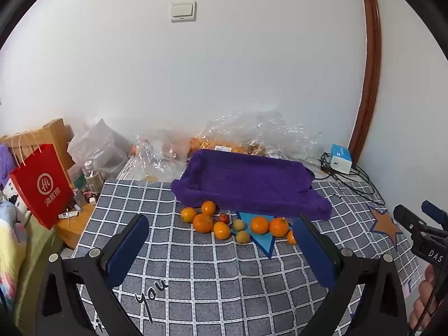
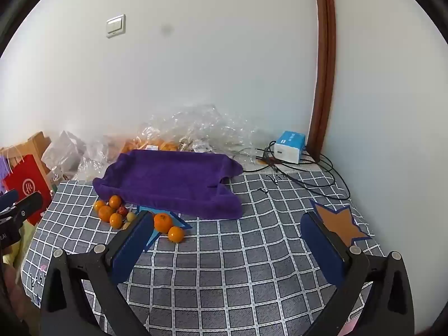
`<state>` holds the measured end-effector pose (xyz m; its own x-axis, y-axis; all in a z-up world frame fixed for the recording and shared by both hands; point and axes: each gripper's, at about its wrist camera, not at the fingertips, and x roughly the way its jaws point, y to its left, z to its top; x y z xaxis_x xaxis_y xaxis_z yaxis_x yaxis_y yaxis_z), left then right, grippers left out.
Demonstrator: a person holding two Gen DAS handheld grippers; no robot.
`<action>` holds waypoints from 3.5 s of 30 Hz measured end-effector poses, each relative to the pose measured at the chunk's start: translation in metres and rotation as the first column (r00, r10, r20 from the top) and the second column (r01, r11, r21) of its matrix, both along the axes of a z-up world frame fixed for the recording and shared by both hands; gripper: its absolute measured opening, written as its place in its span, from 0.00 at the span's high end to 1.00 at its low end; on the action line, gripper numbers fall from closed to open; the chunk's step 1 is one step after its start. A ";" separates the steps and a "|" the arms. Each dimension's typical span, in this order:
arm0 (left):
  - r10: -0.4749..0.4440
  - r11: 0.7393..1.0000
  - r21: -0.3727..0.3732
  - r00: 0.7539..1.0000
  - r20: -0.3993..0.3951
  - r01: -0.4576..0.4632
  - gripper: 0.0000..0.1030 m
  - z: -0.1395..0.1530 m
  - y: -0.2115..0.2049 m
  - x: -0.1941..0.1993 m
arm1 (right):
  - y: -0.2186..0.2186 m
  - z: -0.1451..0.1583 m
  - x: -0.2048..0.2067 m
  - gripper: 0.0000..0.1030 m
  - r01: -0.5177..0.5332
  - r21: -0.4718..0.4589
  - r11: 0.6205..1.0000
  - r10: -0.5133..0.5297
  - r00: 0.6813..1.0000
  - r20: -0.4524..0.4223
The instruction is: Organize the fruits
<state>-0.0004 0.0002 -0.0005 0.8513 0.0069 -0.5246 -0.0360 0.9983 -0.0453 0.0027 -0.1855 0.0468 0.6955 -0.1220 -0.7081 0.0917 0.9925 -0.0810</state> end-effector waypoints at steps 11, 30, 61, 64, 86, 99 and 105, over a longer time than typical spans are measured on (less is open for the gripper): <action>0.009 1.000 0.002 1.000 -0.023 -0.009 0.00 -0.002 0.002 0.000 | 0.001 -0.002 -0.002 0.00 -0.011 0.000 1.000 0.011 1.000 -0.014; 0.007 1.000 0.009 1.000 -0.012 -0.007 0.00 0.000 0.001 -0.005 | 0.010 0.001 -0.001 0.00 -0.021 0.000 1.000 0.021 1.000 -0.008; 0.003 1.000 0.002 1.000 -0.007 -0.003 0.00 0.003 0.003 -0.006 | 0.009 0.000 -0.003 0.00 -0.020 0.011 1.000 0.020 1.000 0.002; 0.007 1.000 -0.001 1.000 -0.009 -0.007 0.00 0.003 0.003 -0.006 | 0.009 0.000 -0.002 0.00 -0.018 0.016 1.000 0.018 1.000 -0.004; 0.009 1.000 -0.012 1.000 -0.008 -0.009 0.00 0.005 0.008 -0.008 | 0.016 -0.004 -0.003 0.00 -0.031 -0.006 1.000 0.031 0.999 -0.015; 0.006 1.000 -0.008 1.000 -0.002 -0.006 0.00 0.005 0.007 -0.011 | 0.013 -0.001 -0.006 0.00 -0.023 0.006 1.000 0.023 1.000 -0.008; 0.011 1.000 -0.012 1.000 -0.005 -0.011 0.00 0.006 0.007 -0.011 | 0.014 -0.004 -0.005 0.00 -0.021 0.007 1.000 0.021 1.000 -0.018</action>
<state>-0.0109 0.0076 0.0054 0.8485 0.0100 -0.5291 -0.0473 0.9973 -0.0570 -0.0021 -0.1711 0.0430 0.6848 -0.1024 -0.7215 0.0694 0.9947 -0.0753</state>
